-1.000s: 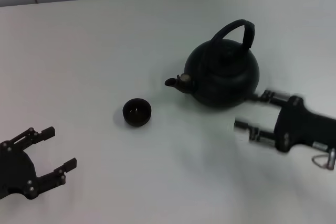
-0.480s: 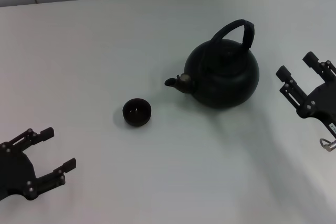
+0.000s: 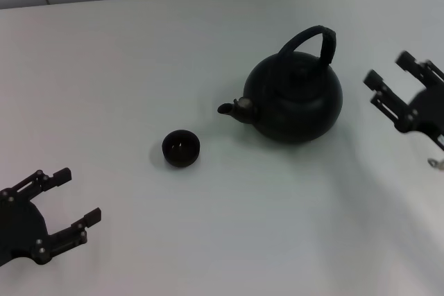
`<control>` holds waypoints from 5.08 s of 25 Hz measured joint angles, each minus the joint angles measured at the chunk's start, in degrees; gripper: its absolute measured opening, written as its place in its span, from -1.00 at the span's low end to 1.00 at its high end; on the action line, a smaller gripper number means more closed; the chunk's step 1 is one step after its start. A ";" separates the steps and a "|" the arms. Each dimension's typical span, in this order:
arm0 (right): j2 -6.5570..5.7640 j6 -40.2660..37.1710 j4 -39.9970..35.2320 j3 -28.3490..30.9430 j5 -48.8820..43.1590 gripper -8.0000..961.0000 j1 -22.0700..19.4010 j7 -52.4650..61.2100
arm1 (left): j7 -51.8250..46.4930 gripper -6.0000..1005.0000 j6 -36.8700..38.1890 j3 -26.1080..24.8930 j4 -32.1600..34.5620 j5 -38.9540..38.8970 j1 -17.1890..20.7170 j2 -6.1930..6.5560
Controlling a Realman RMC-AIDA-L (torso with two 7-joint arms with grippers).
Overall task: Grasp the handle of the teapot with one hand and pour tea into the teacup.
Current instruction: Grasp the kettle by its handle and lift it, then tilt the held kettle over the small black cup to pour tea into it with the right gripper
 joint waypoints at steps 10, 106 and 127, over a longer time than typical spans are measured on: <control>-0.20 8.31 -9.74 -0.08 -7.82 0.39 6.53 10.62 | 0.37 0.61 0.02 -1.32 -0.12 -0.15 -0.01 -0.17; 0.32 22.82 -7.17 -10.84 -7.06 -0.81 27.16 8.11 | 0.51 0.61 1.94 -3.06 -0.22 -6.19 -0.10 -0.63; 0.19 17.61 -13.11 -15.71 -7.29 -0.81 25.61 -3.63 | -0.04 0.60 1.86 -3.14 -0.22 -7.40 -0.01 -0.56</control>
